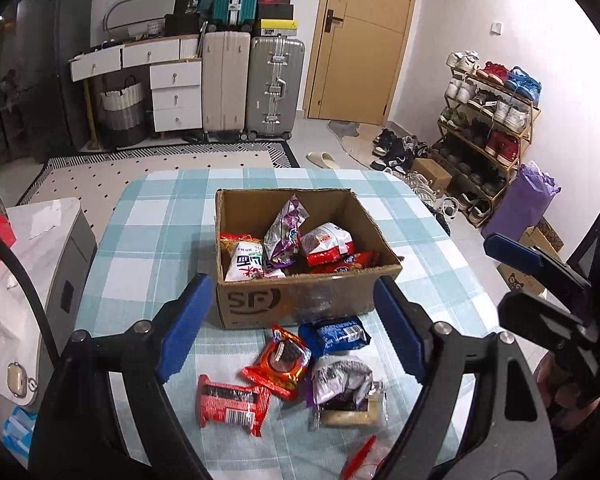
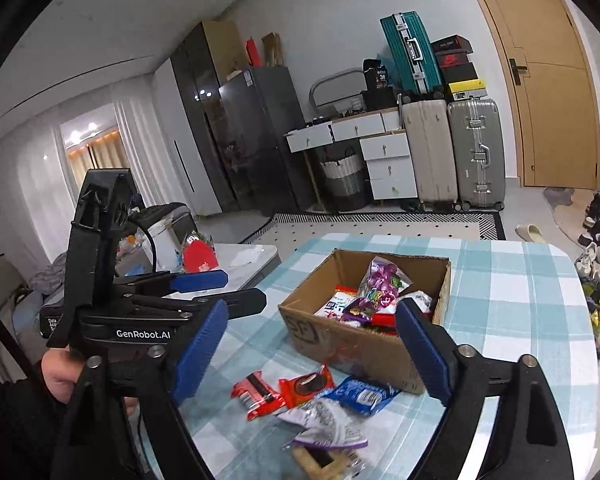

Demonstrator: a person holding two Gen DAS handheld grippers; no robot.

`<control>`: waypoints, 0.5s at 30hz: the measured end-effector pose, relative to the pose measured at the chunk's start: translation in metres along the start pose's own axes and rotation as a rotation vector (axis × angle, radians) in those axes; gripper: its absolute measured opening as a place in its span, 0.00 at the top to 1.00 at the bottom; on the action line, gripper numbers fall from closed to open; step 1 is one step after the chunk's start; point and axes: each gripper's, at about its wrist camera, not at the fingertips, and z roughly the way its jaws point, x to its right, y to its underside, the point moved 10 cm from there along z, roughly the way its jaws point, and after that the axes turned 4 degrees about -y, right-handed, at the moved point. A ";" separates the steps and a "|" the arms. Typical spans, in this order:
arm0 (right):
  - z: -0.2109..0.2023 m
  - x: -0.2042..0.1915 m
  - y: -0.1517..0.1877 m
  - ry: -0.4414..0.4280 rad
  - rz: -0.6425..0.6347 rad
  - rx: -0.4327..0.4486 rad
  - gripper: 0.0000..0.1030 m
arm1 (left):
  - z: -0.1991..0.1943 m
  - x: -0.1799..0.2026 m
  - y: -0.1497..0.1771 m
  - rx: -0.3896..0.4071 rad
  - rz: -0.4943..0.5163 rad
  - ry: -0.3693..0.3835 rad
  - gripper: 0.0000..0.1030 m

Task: Organize snacks
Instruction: 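Withdraw both tools from the box toward the snacks on the table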

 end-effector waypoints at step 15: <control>-0.033 -0.012 0.063 0.009 0.053 -0.019 0.07 | -0.017 0.000 0.081 -0.056 -0.088 0.096 0.20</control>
